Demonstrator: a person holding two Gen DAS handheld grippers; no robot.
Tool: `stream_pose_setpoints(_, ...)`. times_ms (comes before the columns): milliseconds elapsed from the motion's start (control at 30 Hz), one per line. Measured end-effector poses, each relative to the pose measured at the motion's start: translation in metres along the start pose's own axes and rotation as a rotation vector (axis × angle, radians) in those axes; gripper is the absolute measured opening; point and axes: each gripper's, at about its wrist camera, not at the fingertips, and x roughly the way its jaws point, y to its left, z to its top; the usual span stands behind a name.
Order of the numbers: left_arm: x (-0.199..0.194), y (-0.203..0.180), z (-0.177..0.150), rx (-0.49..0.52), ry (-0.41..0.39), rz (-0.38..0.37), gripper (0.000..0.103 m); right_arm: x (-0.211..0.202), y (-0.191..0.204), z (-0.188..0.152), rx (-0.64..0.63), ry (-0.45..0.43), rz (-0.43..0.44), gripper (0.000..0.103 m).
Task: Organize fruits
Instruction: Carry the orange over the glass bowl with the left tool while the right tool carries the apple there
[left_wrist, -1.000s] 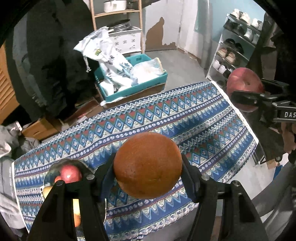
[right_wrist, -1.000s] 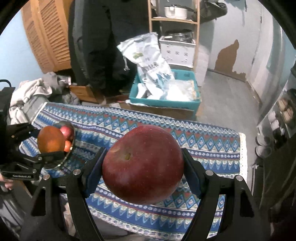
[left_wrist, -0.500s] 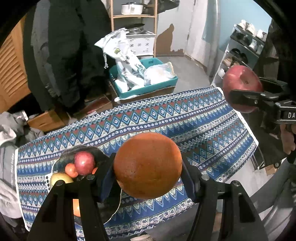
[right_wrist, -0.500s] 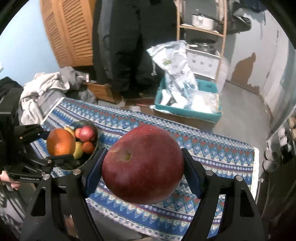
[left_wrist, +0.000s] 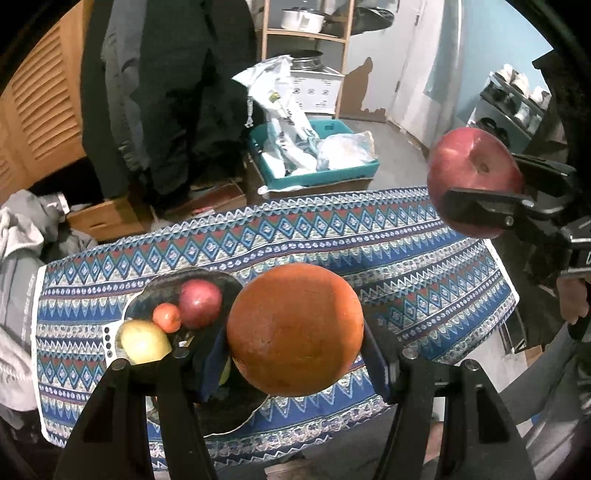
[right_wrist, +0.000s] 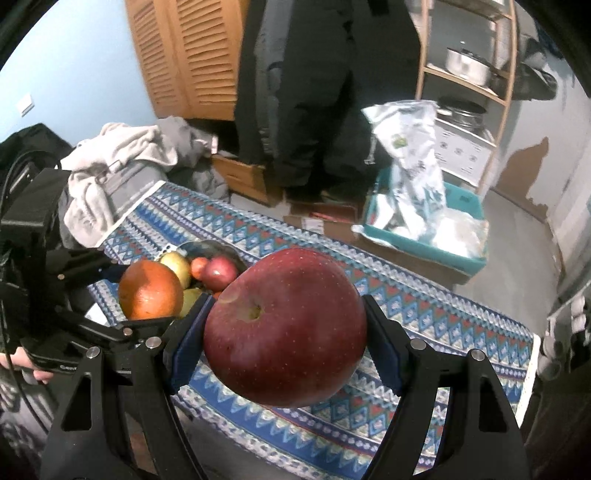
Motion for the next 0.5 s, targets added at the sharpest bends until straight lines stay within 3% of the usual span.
stream_pose_setpoints(500,-0.002,0.060,-0.017,-0.096,0.014,0.039,0.066,0.053,0.057,0.026,-0.055,0.064,0.079,0.078)
